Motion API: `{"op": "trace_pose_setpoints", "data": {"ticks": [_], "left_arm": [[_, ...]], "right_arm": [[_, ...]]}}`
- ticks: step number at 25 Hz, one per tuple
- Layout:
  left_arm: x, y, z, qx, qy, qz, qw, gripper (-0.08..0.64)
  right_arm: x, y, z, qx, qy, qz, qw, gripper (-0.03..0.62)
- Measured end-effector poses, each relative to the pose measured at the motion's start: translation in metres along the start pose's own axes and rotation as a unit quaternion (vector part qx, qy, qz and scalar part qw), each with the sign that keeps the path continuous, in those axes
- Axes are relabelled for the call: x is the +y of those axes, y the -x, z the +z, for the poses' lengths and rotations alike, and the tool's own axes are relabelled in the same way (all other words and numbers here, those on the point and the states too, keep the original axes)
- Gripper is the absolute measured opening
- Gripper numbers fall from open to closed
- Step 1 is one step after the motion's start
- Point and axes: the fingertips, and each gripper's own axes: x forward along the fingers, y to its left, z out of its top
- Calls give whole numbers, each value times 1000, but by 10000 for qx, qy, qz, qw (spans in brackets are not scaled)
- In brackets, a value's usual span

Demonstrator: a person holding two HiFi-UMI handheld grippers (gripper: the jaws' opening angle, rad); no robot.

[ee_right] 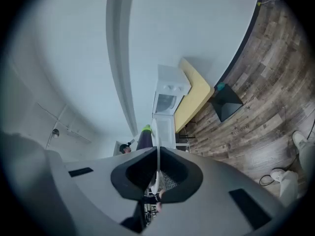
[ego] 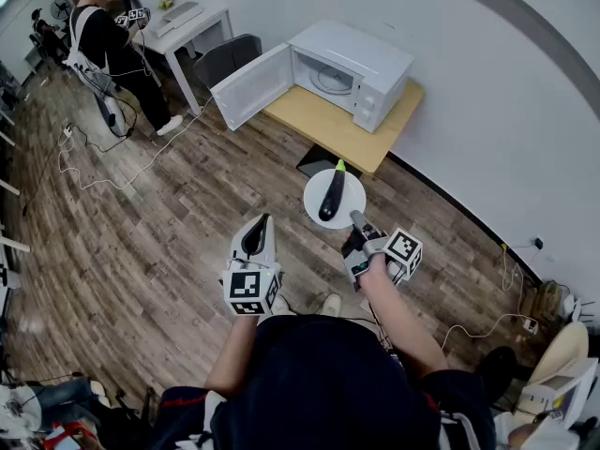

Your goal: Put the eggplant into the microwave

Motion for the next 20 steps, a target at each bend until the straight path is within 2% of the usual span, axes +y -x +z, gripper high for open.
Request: {"op": "trace_pose_setpoints", "data": {"ticks": [10, 20], "left_arm": [[0, -5, 0, -2, -4, 68, 10000, 14], [-18, -15, -5, 21, 9, 333, 9994, 14]], "right_arm": [[-6, -7, 6, 16, -134, 27, 9999, 21], [-10, -11, 24, 342, -74, -4, 9994, 21]]}}
